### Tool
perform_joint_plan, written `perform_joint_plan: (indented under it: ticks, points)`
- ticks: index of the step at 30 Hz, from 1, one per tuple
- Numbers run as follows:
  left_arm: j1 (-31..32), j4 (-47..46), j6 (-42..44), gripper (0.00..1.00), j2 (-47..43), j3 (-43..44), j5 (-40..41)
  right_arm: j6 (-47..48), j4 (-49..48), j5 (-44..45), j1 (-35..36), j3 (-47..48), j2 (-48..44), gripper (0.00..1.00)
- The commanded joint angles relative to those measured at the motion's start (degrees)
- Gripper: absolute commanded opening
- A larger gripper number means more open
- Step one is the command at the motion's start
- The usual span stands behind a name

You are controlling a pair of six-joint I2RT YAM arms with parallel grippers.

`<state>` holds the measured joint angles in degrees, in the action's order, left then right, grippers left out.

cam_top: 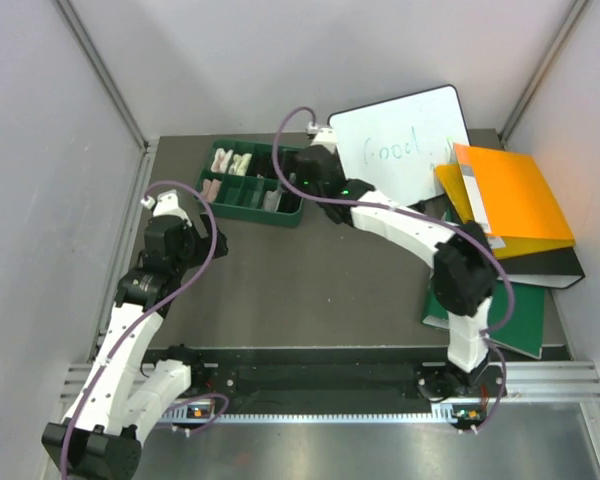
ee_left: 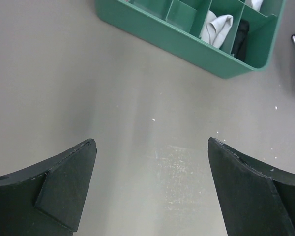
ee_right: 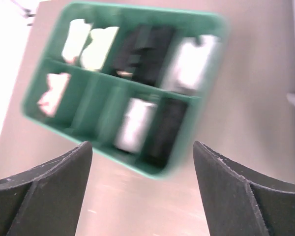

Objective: Roll the underwear
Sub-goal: Place the underwear in the storage box, then reset both arms

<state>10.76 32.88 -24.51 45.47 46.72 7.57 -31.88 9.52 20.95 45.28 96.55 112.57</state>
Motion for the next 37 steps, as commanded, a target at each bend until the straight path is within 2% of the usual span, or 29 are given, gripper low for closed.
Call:
perform_joint_plan:
  ticks: [1,5,7,8,12,16,19,25,37]
  points:
    - [-1.70,-4.58,1.40,0.99,0.84,1.53,0.25,4.45,-5.65,-1.44,-7.73,-11.98,-11.74,0.83]
    - [-4.96,-6.16,2.27,0.99,3.74,3.11,-2.73,10.50,-5.83,1.10,-12.48,-25.41,-22.64,0.86]
    - [-7.50,-6.69,2.71,0.99,4.10,3.90,-3.88,11.48,-2.85,2.77,-15.12,-28.86,-29.40,0.86]
    - [-8.30,-6.95,3.50,0.99,4.10,4.51,-3.97,12.71,-1.36,6.52,-15.57,-31.75,-31.69,0.86]
    - [-9.71,-7.57,5.09,0.99,3.57,4.61,-1.34,15.35,5.06,16.39,-15.48,-39.32,-43.99,0.87]
    - [-10.06,-7.75,6.05,0.99,2.43,3.82,1.38,15.09,6.92,18.16,-15.57,-46.71,-58.56,0.90]
    - [-10.06,-8.27,6.76,0.99,0.67,2.94,2.79,15.27,6.13,18.95,-15.57,-51.63,-65.43,0.91]
    - [-10.06,-8.36,7.02,0.99,-1.09,1.80,4.64,16.23,2.70,18.87,-15.48,-58.40,-70.82,0.93]
    - [-10.06,-8.71,7.20,0.99,-2.32,1.01,5.52,18.25,-0.11,18.51,-15.48,-59.55,-69.95,0.95]
